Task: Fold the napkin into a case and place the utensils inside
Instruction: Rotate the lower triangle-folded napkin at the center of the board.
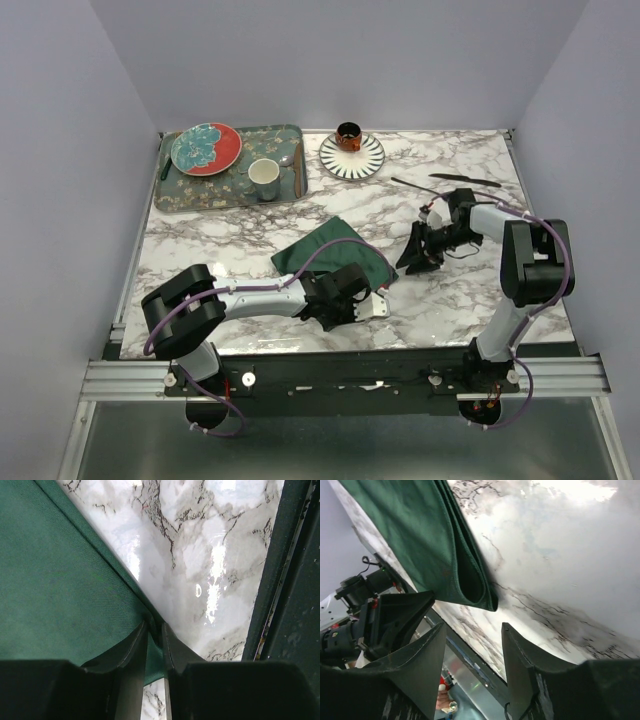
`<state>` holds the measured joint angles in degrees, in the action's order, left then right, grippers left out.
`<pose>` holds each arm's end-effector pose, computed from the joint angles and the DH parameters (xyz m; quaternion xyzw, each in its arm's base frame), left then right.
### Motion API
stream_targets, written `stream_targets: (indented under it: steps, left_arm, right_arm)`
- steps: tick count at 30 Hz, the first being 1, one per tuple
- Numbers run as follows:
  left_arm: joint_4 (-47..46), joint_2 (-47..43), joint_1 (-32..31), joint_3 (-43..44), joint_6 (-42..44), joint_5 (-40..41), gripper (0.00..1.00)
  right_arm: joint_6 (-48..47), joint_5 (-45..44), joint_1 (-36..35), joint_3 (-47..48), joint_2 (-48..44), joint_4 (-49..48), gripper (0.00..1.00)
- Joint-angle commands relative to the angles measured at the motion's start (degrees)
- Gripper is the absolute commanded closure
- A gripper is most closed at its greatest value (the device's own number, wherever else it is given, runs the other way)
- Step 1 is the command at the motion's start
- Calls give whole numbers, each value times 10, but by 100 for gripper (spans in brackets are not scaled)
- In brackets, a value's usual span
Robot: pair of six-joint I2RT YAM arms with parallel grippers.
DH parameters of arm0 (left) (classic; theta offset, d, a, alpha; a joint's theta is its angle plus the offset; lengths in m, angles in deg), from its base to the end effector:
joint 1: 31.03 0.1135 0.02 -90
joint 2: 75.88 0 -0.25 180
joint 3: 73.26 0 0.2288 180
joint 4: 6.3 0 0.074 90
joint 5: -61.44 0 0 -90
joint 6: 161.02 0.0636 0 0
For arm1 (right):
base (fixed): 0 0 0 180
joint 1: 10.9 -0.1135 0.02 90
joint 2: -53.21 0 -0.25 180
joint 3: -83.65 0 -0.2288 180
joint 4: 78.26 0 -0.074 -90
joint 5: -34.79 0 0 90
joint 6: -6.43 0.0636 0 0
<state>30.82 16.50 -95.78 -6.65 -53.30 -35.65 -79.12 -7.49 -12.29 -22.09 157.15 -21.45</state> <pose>0.1204 -0.2737 0.1418 0.6505 0.7201 -0.1485 0.1905 0.2849 0.0540 0.1263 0.0120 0.9141 0.4052 0.0074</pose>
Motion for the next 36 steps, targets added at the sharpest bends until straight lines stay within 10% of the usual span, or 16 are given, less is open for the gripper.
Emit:
stream_targets:
  steps: [1, 23, 36]
  left_arm:
    - [1, -8, -4, -4, 4, -4, 71]
    - [-4, 2, -4, 0, 11, -10, 70]
    - [-2, 2, -5, 1, 7, -6, 72]
  right_arm:
    - [14, 37, -1, 19, 14, -19, 45]
    - [-4, -41, -61, 72, 57, -4, 56]
    - [-20, -52, -68, 92, 45, 46, 99]
